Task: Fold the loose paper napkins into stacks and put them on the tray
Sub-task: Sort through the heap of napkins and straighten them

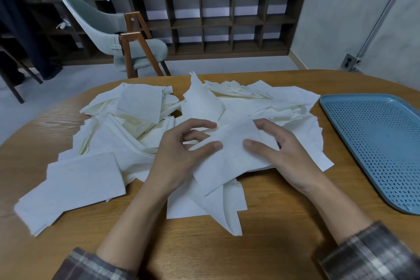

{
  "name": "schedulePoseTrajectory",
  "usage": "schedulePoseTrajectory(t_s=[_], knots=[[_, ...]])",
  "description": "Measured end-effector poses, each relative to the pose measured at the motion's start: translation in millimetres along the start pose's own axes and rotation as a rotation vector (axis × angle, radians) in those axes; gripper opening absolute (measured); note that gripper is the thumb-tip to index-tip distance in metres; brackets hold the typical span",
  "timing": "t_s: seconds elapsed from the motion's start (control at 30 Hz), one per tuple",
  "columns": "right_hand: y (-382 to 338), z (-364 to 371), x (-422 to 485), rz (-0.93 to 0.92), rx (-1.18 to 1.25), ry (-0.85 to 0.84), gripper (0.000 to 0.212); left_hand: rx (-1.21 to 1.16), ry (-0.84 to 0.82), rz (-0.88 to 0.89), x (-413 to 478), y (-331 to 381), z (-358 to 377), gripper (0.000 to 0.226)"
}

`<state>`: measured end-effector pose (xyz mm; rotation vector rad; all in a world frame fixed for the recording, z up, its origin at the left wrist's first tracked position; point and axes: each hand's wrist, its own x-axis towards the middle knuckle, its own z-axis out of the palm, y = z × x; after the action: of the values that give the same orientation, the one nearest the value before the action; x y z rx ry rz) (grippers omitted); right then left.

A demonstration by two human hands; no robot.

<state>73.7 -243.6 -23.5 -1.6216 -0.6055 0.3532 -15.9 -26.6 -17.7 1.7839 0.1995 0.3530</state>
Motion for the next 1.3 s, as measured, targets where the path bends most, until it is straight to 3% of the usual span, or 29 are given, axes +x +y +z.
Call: schedulePoseTrajectory(t_s=[0.33, 0.67, 0.8, 0.87, 0.97, 1.07, 1.3], knots=[[0.7, 6.8, -2.9, -0.039, -0.207, -0.101, 0.074, 0.105, -0.052, 0.087, -0.7, -1.4, 2.2, 0.021], [3.1, 8.8, -1.9, -0.064, -0.156, -0.065, 0.070, 0.152, 0.004, 0.095, 0.2, -6.4, 3.9, 0.024], [8.0, 3.1, 2.3, -0.080, -0.116, 0.045, 0.070, 0.304, 0.090, 0.223, 0.5, -11.8, 5.0, 0.036], [10.3, -1.6, 4.4, -0.082, -0.137, 0.122, 0.070, 0.347, 0.077, 0.303, -0.6, -11.3, 6.7, 0.032], [12.4, -3.4, 4.9, -0.087, -0.242, 0.173, 0.066, 0.363, -0.091, 0.346, -4.4, -8.7, 6.3, 0.017], [13.2, -2.5, 4.2, -0.074, -0.291, 0.181, 0.058, 0.429, -0.335, 0.268, -6.8, -7.3, 6.9, 0.014], [13.3, -4.3, 4.7, -0.103, -0.303, 0.154, 0.039, 0.530, -0.544, 0.197, -6.9, -9.5, 5.9, 0.053]])
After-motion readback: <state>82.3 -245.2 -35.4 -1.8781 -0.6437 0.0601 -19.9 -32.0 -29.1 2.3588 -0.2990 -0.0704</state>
